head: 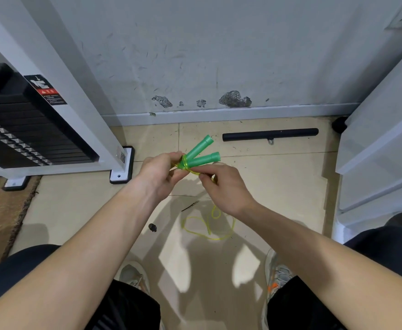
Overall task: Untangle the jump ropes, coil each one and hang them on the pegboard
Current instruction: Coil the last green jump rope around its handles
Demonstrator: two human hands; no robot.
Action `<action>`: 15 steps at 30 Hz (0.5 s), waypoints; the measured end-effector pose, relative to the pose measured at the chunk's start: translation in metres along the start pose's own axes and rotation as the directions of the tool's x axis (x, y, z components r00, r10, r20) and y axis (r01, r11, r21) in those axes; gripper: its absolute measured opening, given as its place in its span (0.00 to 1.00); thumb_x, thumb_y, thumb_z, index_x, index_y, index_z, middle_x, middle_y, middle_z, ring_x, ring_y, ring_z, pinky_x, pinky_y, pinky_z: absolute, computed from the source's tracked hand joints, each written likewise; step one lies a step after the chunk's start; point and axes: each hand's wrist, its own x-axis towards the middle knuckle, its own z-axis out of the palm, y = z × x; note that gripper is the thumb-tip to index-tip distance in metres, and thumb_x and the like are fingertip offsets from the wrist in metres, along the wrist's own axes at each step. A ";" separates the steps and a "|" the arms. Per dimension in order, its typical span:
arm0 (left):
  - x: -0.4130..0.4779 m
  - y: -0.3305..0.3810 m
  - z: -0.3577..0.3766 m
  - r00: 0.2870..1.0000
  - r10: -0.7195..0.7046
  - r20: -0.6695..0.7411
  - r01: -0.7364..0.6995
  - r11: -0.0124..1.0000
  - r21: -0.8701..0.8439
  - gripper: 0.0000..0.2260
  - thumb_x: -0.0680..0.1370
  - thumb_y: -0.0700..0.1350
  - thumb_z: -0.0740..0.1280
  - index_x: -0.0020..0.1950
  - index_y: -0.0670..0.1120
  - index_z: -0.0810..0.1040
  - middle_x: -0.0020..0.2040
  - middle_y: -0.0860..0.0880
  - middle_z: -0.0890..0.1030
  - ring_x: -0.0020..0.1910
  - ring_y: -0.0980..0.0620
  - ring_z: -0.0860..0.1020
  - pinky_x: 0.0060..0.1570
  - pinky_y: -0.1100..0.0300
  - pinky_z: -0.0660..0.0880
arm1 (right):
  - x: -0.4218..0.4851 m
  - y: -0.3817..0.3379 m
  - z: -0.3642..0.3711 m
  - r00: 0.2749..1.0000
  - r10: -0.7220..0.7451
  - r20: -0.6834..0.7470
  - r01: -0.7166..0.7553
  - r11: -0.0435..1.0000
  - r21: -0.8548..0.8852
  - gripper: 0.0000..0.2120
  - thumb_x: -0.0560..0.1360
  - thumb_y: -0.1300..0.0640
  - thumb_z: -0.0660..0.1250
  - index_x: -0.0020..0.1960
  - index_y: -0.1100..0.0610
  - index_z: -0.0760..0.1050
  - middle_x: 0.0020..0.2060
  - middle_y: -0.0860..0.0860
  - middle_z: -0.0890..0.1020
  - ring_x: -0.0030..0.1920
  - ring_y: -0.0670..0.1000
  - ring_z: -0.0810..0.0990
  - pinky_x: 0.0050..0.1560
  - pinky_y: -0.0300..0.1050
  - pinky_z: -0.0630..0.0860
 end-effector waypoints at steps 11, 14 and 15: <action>-0.007 0.008 -0.006 0.972 0.005 0.235 -0.048 0.983 0.175 0.12 0.76 0.30 0.68 0.59 0.38 0.75 0.54 0.43 0.83 0.45 0.48 0.84 0.42 0.58 0.83 | 0.016 0.022 -0.027 0.968 0.210 0.135 -0.228 0.965 0.130 0.13 0.73 0.48 0.75 0.33 0.52 0.80 0.29 0.46 0.74 0.34 0.46 0.71 0.40 0.43 0.68; -0.012 0.008 -0.007 0.923 0.028 0.383 -0.184 0.908 0.377 0.12 0.75 0.28 0.69 0.55 0.40 0.76 0.53 0.43 0.84 0.44 0.45 0.85 0.43 0.56 0.83 | 0.023 0.027 -0.046 0.959 0.220 0.178 -0.219 0.975 -0.022 0.17 0.71 0.52 0.76 0.27 0.51 0.75 0.24 0.42 0.67 0.29 0.45 0.64 0.33 0.41 0.62; -0.012 0.007 -0.007 0.908 0.036 0.417 -0.243 0.857 0.455 0.13 0.74 0.28 0.69 0.54 0.40 0.76 0.52 0.44 0.84 0.45 0.45 0.85 0.44 0.56 0.83 | 0.025 0.028 -0.050 0.956 0.214 0.198 -0.211 0.977 -0.038 0.18 0.72 0.55 0.77 0.26 0.49 0.75 0.24 0.42 0.68 0.29 0.45 0.64 0.33 0.41 0.62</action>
